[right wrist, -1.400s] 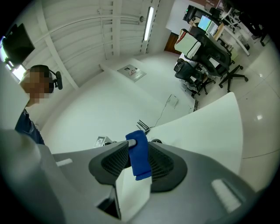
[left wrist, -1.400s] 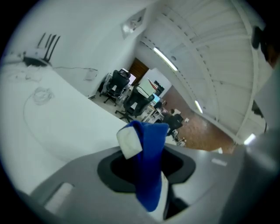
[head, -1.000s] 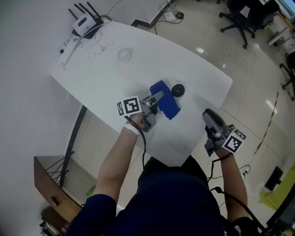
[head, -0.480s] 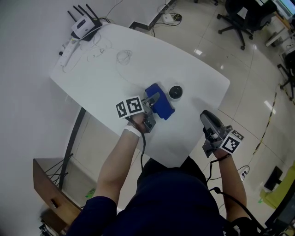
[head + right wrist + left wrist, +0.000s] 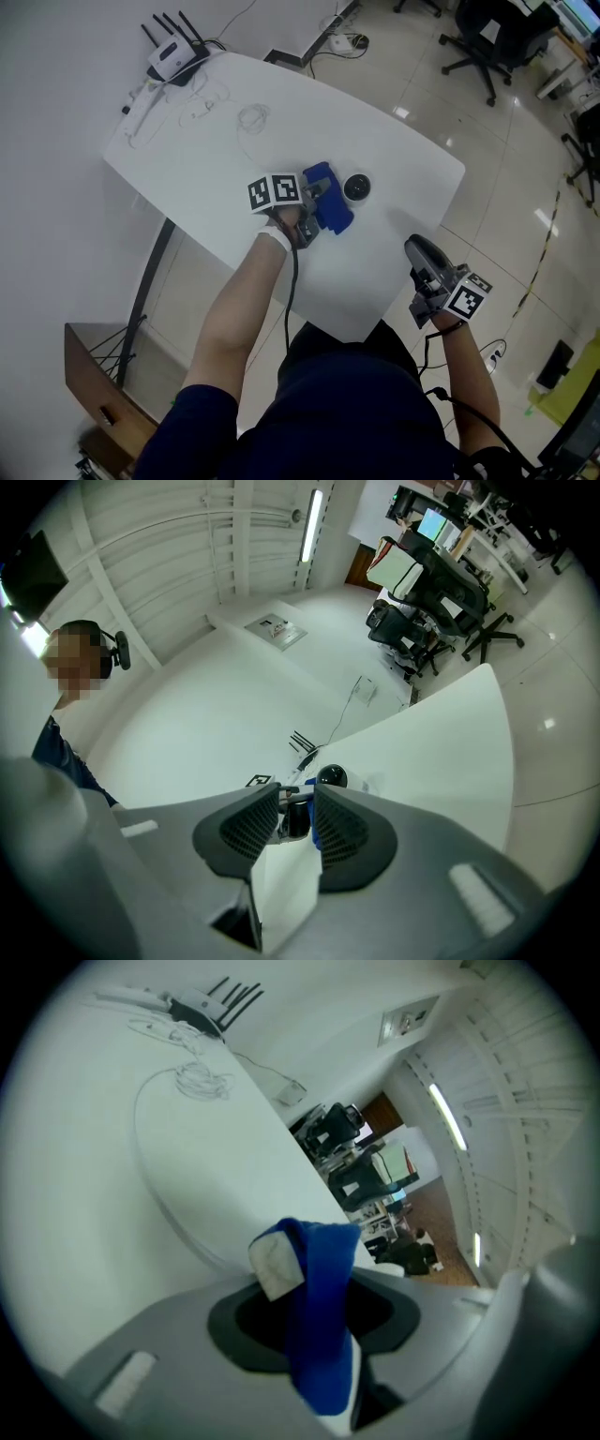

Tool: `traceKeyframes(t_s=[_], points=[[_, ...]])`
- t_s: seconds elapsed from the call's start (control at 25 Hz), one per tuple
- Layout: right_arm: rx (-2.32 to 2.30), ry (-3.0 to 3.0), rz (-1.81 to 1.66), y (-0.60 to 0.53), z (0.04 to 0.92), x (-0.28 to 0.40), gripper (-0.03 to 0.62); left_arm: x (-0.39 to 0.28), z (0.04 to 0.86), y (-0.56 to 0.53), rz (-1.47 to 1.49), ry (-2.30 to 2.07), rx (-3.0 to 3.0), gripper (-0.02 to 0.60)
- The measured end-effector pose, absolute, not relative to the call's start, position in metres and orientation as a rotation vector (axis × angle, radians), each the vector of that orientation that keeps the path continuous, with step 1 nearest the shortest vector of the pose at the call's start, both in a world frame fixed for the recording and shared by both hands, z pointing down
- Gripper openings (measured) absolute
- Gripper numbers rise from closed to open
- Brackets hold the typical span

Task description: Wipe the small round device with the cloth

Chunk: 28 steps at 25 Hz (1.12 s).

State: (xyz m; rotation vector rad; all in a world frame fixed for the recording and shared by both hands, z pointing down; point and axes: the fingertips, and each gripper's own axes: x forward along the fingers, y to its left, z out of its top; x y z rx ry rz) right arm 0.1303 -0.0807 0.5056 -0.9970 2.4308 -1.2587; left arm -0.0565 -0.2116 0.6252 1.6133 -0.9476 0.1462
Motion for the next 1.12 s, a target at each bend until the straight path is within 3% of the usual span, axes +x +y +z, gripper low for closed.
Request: traceKeyframes(t_s=[0.28,0.56,0.88,1.12], points=[[-1.002,2.415,-1.265,-0.080,0.508,0.132,0.118,-0.038,0.584,-0.226,0.353,-0.867,1.870,0.147],[-0.991,2.412,-1.242,-0.082,0.502,0.131,0.117,-0.004,0.524,-0.181,0.882,-1.076,2.493,0.149],[-0.991,2.414,-1.271,-0.079,0.508,0.128,0.114,0.041,0.548,-0.133,1.898,-1.267,2.811,0.150],[-1.000,2.415,-1.284,-0.079,0.515,0.129,0.109,0.046,0.580,-0.113,1.936,-1.196,2.803,0.150]])
